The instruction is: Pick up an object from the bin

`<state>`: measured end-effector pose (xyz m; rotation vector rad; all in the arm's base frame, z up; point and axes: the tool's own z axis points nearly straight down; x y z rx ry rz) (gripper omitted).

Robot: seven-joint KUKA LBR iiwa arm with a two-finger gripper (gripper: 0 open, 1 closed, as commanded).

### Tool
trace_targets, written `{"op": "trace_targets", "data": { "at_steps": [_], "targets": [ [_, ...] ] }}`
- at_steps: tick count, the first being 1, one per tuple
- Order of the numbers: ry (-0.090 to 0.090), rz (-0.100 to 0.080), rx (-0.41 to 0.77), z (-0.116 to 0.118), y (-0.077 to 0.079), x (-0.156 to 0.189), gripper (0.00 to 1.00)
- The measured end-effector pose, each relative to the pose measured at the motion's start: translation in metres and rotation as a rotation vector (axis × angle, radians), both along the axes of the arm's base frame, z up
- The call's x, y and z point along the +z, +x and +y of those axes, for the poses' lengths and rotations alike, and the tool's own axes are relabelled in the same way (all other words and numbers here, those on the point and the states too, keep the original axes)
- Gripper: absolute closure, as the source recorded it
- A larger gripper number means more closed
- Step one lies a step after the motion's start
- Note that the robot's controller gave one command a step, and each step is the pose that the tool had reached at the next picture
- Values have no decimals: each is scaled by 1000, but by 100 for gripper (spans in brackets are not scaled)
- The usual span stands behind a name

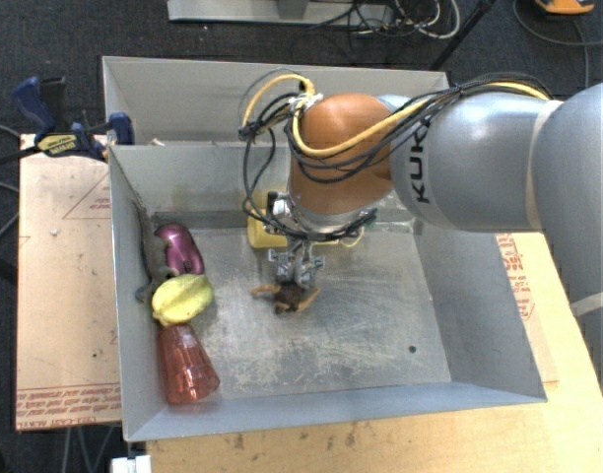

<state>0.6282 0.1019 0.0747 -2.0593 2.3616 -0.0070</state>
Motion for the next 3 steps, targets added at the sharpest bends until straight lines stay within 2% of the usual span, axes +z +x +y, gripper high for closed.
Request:
{"op": "trace_targets", "data": {
  "at_steps": [1, 2, 3],
  "targets": [
    [0, 0, 0, 0, 0, 0, 100],
    [1, 11, -14, -6, 1, 30, 100],
    [2, 9, 8, 16, -12, 122, 100]
  ]
}}
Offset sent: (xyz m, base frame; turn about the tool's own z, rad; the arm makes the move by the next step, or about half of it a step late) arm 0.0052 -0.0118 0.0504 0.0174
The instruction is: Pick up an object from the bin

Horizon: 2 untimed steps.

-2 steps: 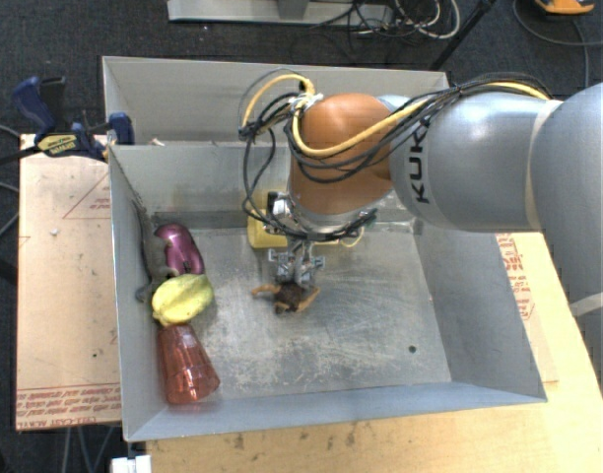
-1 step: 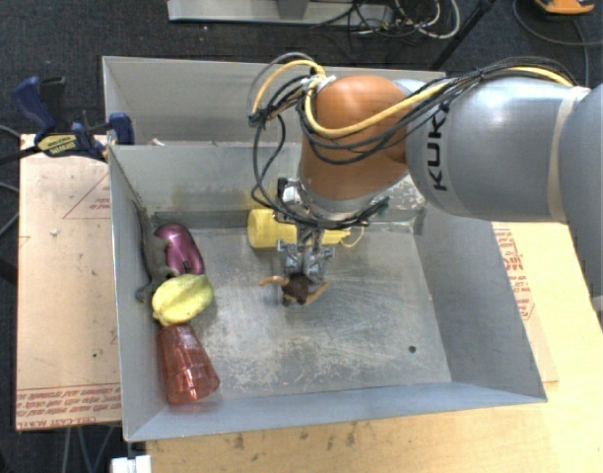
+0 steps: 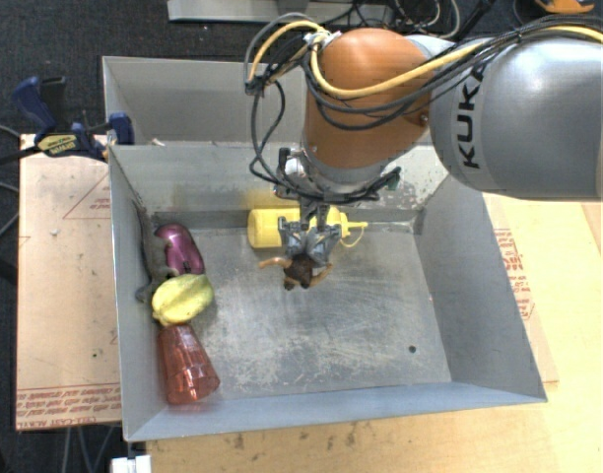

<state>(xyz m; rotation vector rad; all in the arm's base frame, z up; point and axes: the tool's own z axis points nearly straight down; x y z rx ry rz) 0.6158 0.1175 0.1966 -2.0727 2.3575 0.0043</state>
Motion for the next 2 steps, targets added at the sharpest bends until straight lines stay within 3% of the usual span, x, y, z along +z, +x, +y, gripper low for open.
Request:
{"op": "trace_targets", "data": {
  "at_steps": [2],
  "targets": [
    [1, -2, 52, -6, 4, 0, 100]
  ]
}}
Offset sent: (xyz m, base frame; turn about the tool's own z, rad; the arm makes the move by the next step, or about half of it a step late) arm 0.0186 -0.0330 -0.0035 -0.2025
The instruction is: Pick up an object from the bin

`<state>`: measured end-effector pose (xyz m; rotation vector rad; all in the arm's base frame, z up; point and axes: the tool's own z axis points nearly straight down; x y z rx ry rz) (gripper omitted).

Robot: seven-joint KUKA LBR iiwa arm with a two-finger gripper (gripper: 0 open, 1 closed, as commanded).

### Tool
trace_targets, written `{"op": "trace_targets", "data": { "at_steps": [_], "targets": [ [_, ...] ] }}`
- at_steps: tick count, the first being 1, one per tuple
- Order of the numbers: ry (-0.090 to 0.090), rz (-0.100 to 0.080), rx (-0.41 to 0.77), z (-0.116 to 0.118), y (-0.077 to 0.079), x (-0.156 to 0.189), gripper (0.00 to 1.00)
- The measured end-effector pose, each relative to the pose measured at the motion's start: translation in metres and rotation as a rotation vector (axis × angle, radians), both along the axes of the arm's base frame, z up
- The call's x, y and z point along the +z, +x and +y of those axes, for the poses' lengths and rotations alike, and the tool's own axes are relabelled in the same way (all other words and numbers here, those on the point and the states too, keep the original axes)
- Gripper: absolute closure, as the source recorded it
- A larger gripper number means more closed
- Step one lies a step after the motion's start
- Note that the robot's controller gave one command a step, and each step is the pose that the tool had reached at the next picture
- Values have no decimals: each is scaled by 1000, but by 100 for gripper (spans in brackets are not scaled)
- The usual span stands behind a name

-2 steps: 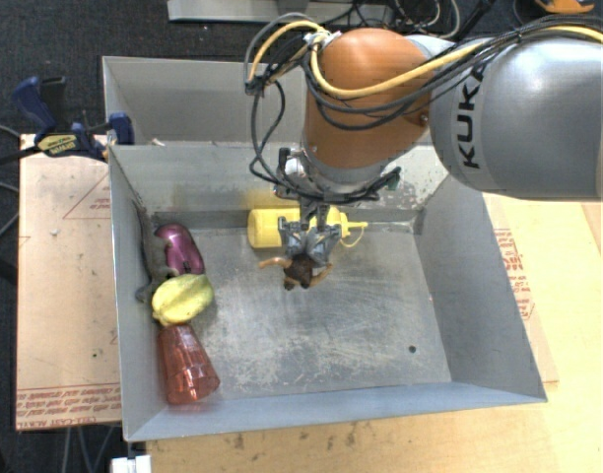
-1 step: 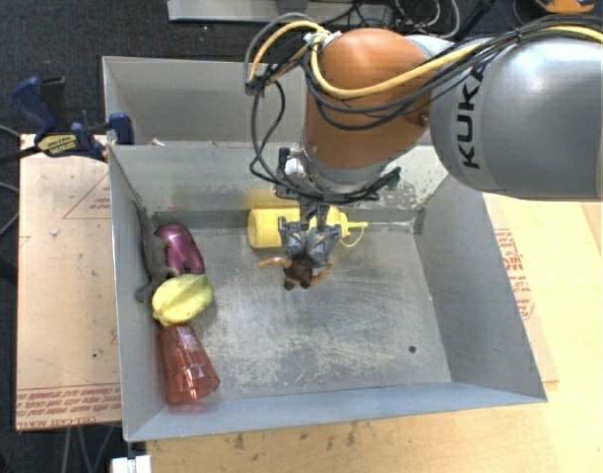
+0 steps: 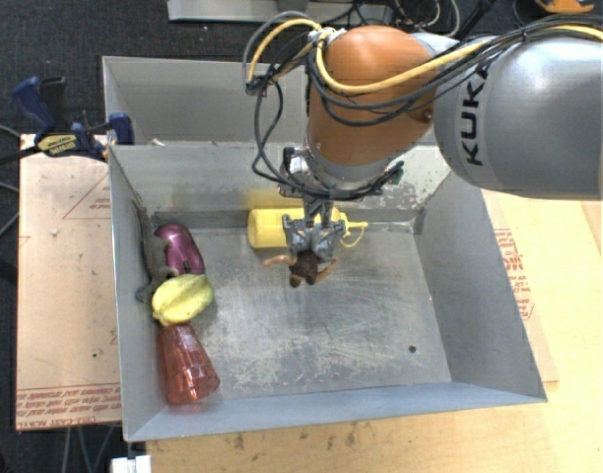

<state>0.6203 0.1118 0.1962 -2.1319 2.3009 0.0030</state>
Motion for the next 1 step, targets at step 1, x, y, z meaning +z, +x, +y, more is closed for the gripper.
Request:
{"op": "trace_targets", "data": {
  "at_steps": [1],
  "targets": [
    [0, 0, 31, -5, 2, 0, 100]
  ]
}}
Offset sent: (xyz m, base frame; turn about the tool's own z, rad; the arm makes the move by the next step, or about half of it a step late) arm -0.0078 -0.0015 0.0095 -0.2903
